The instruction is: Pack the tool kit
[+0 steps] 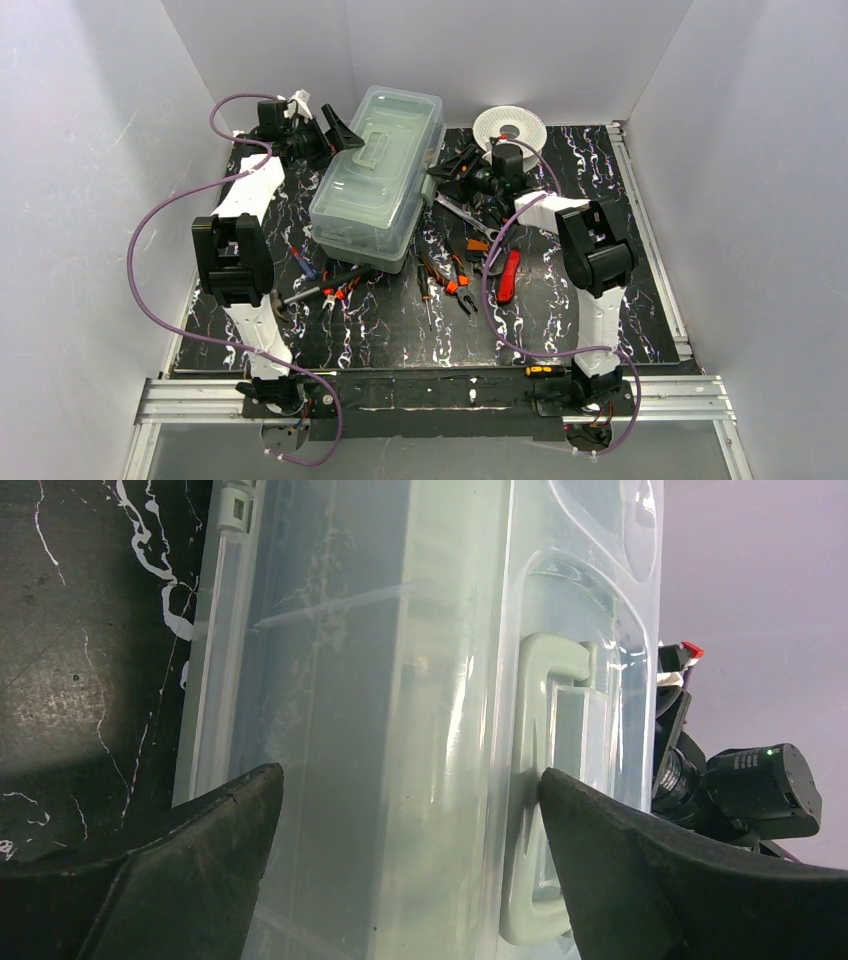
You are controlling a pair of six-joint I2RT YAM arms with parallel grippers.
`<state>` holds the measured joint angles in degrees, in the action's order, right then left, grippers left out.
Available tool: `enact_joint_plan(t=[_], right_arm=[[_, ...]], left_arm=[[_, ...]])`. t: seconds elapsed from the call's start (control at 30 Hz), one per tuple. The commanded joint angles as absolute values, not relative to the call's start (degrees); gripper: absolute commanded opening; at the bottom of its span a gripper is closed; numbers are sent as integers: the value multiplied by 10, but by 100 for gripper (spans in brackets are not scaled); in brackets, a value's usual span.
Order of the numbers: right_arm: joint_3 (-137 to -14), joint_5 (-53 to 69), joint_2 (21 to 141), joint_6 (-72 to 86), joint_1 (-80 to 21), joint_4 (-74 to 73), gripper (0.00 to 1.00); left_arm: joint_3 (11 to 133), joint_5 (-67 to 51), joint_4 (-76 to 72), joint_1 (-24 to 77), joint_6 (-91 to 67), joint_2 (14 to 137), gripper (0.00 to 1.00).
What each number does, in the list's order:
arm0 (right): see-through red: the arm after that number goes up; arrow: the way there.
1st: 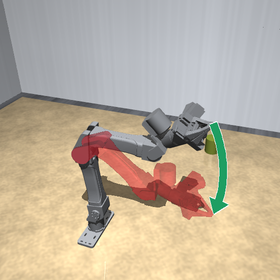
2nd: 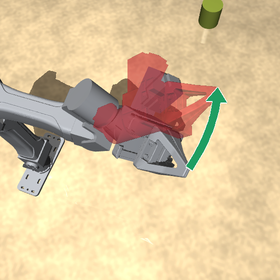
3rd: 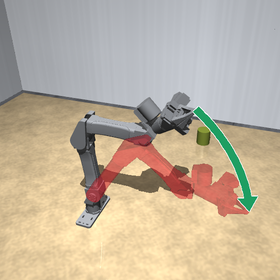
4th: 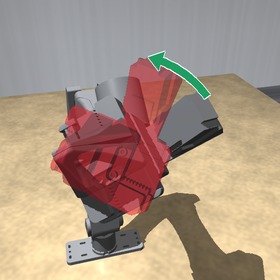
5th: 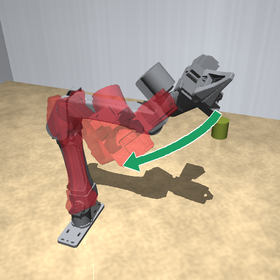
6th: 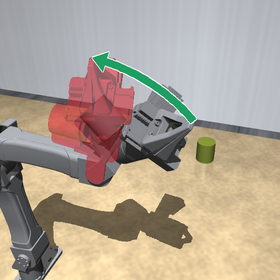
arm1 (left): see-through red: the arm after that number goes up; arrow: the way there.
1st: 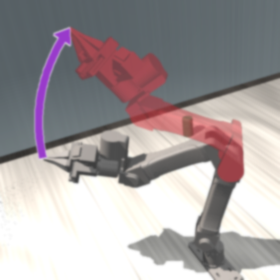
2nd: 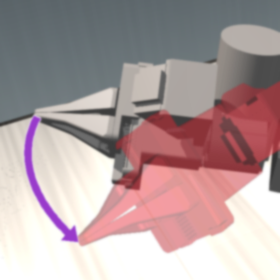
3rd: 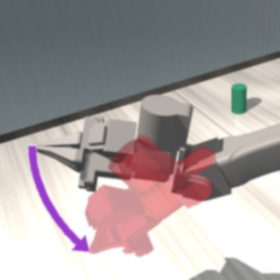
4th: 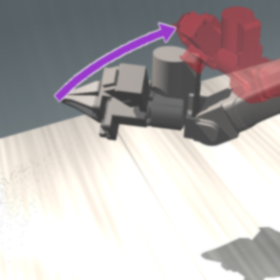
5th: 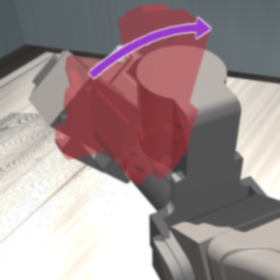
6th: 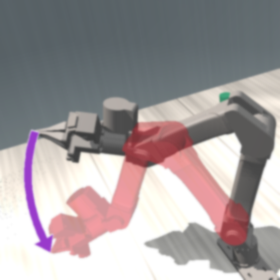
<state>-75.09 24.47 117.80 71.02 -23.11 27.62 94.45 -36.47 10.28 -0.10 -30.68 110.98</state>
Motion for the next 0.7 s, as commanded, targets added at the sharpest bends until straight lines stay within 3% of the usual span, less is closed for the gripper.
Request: enact_joint_plan(t=[0.0,0.07,0.17,0.53,0.67], right_arm=[[-734,310,1161,733,-235,403,63],[-722,313,1160,746,-233,432,76],[-694,302,1141,744,-224,420,83],[-717,315,1190,786,-220,396,85],[-721,322,1208,838,-233,488,85]], left_arm=[[944,-374,158,13,-290,1077,98],[944,-373,160,13,-287,1075,98],[948,-365,167,12,-278,1071,98],[947,-357,172,13,-270,1055,98],[948,-359,172,13,-269,1055,98]])
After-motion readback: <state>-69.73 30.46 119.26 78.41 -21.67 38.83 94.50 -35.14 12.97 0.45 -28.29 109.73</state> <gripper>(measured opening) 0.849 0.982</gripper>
